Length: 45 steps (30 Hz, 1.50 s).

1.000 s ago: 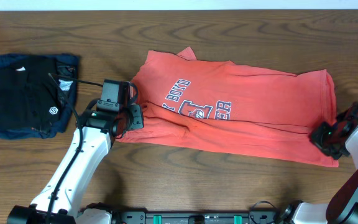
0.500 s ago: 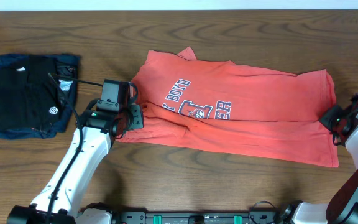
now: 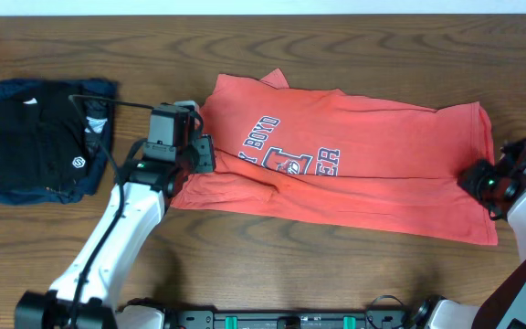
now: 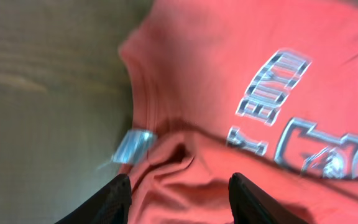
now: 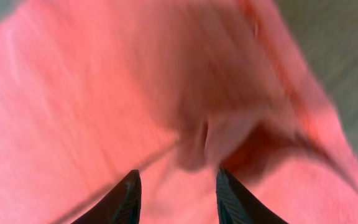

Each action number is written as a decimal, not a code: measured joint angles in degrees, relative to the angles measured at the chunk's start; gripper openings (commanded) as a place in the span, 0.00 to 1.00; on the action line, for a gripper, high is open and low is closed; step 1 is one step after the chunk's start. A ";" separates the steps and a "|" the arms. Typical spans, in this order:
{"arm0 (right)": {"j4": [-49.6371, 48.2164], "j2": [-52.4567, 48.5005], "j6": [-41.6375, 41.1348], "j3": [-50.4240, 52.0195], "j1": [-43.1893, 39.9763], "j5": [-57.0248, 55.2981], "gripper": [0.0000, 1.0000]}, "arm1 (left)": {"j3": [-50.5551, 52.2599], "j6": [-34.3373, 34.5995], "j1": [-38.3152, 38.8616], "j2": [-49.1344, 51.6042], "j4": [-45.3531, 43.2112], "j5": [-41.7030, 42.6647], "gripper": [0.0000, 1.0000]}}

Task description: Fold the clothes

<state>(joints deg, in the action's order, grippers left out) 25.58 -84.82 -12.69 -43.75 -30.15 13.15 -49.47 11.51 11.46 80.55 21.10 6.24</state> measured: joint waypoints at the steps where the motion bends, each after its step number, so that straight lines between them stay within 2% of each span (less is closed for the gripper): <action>1: 1.33 -0.11 0.33 0.07 0.20 -0.87 0.37 | 0.00 -0.15 0.00 1.46 1.42 0.04 0.53; 11: 2.27 -5.05 1.62 1.90 0.98 -9.09 0.39 | -0.48 -0.90 0.04 15.52 7.50 -0.02 0.53; 16: 4.55 -6.12 1.57 0.87 1.18 -11.93 0.34 | -2.43 -0.22 0.17 16.96 12.98 0.02 0.53; 23: 13.05 -6.56 -5.49 -0.61 -0.13 -18.97 0.33 | -2.38 2.58 0.28 17.64 26.08 1.40 0.52; 29: 14.64 -5.60 -8.11 -0.09 -3.56 -19.71 0.35 | -1.09 3.72 0.35 17.00 31.61 2.60 0.52; 31: 14.08 -4.85 -7.52 0.33 -3.82 -19.34 0.39 | -1.03 3.69 0.33 14.78 32.28 2.47 0.54; 32: 13.84 -4.33 -6.99 0.42 -3.85 -18.45 0.41 | -1.16 3.65 0.31 12.66 32.24 2.38 0.61; 33: 13.51 -3.56 -6.34 0.42 -3.85 -17.42 0.45 | -1.62 3.45 0.31 10.14 31.98 2.34 0.75; 34: 12.87 -2.21 -5.64 0.37 -3.76 -15.37 0.52 | -2.40 3.32 0.33 7.82 31.04 2.38 0.85; 37: 10.40 3.85 -2.40 -1.03 -2.84 -7.61 0.74 | -8.37 2.80 0.31 1.49 23.85 2.64 0.91; 40: 8.94 8.39 -0.37 -3.48 -1.40 -1.81 0.82 | -14.82 1.44 0.31 0.28 20.06 3.56 0.93; 43: 8.92 12.15 1.99 -5.11 0.52 3.41 0.97 | -22.12 -0.07 0.31 2.78 18.36 5.62 0.93; 45: 9.38 13.25 3.61 -5.27 1.57 5.77 0.99 | -27.36 -1.42 0.33 7.17 18.43 7.17 0.93</action>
<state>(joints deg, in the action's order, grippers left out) 34.96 -71.57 -9.08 -49.01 -28.58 18.92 -76.84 10.09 11.79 87.72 39.53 13.41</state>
